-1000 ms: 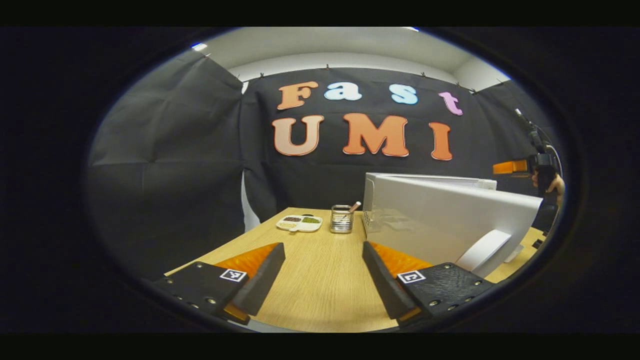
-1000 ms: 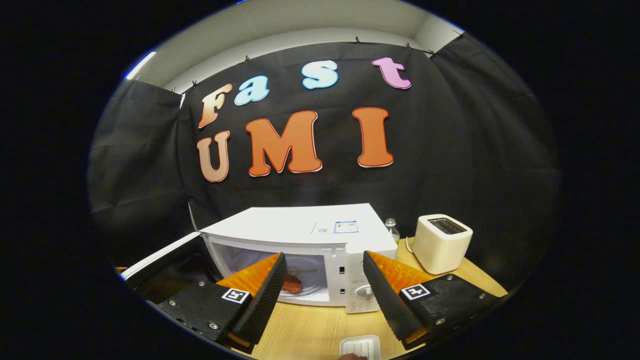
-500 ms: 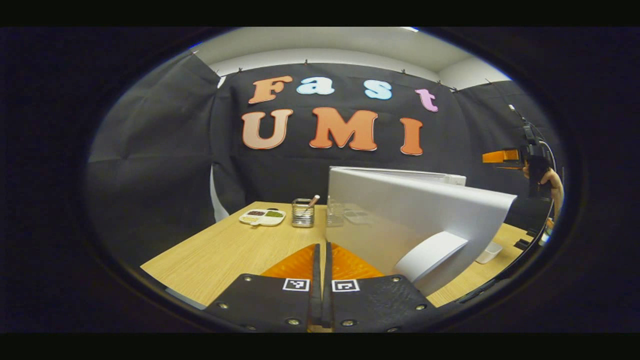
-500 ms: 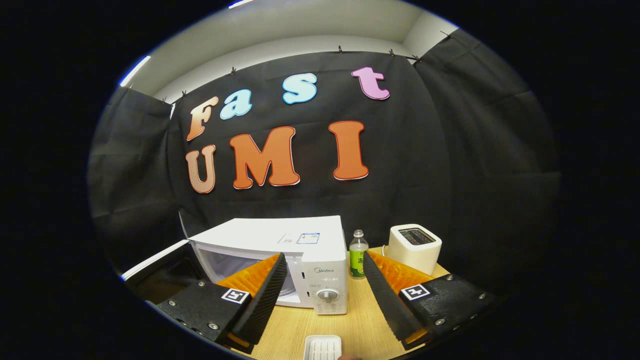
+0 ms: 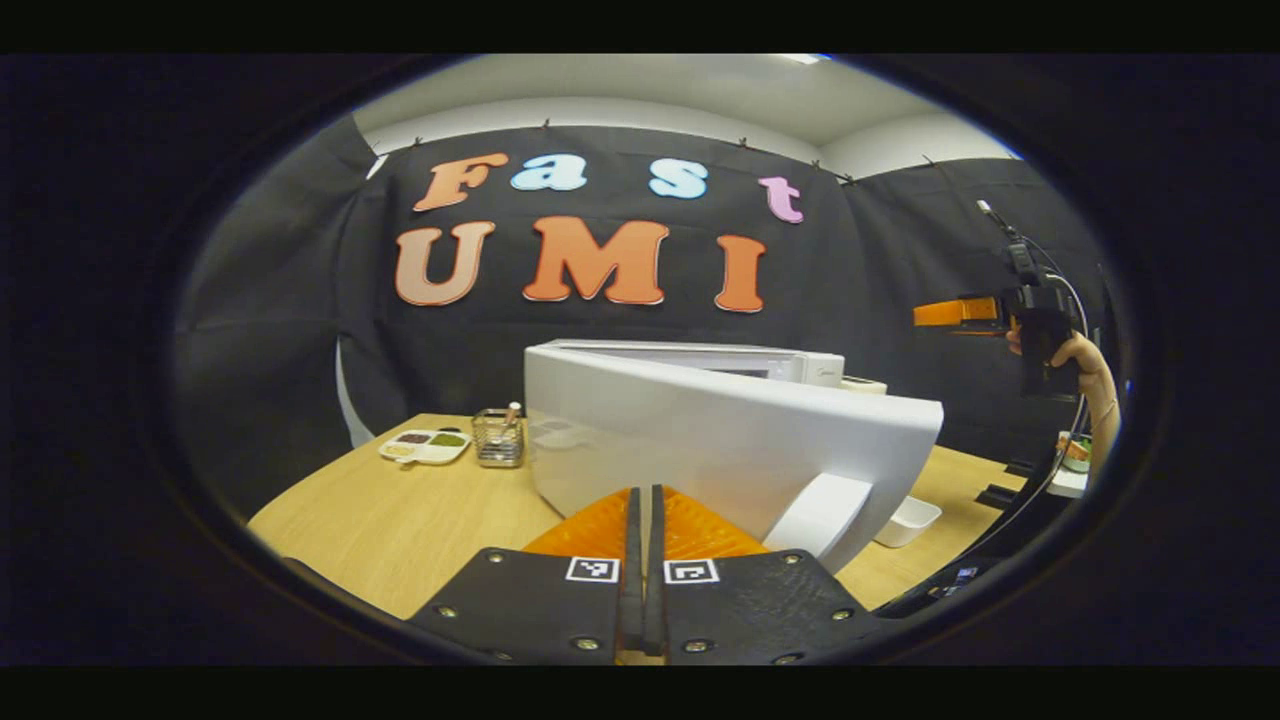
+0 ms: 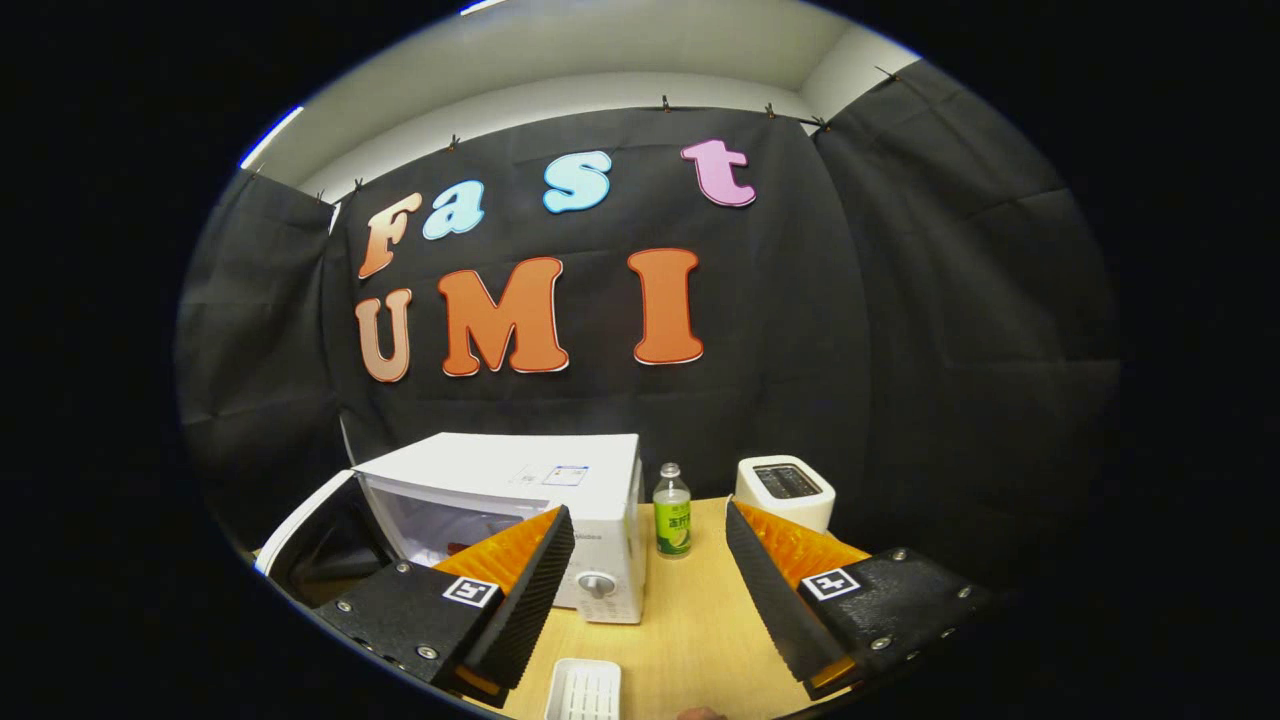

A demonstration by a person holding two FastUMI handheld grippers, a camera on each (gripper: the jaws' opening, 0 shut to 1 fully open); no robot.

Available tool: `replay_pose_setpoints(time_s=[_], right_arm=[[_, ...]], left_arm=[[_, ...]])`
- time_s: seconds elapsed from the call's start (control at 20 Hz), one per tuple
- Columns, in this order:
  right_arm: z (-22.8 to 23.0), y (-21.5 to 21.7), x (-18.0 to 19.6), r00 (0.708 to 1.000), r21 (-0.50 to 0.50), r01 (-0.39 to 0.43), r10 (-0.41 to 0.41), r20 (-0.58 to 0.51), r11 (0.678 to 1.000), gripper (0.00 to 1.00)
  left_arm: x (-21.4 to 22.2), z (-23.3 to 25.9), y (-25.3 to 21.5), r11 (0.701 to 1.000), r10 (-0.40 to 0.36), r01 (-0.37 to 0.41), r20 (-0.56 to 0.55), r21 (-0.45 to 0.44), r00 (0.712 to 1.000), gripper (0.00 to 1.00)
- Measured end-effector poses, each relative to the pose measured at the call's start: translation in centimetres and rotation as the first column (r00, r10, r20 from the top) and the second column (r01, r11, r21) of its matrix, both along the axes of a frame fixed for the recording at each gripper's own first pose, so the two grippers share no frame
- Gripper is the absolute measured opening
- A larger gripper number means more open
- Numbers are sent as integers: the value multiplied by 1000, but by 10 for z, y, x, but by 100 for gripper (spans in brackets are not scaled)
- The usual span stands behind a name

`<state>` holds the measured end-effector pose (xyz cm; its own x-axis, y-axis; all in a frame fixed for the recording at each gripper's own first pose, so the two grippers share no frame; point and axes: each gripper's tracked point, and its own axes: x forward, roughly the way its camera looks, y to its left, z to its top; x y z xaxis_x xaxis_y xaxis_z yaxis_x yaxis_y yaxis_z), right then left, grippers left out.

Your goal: Open the microwave oven with the left hand, put the food in, and close the microwave oven.

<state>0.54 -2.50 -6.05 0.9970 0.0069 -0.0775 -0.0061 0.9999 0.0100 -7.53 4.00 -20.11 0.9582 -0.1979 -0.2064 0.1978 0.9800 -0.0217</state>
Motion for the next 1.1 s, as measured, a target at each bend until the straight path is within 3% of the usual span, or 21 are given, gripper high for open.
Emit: replay_pose_setpoints(time_s=[0.5, 1.1], right_arm=[[3, -45, -5, 998, -3, 65, -65, 3, 998, 95], [13, -84, -19, 993, -11, 120, -120, 7, 993, 95]], left_arm=[[62, -13, -57, 999, -51, 51, -1, -15, 999, 1], [160, -33, -105, 999, 15, -16, 34, 33, 999, 1]])
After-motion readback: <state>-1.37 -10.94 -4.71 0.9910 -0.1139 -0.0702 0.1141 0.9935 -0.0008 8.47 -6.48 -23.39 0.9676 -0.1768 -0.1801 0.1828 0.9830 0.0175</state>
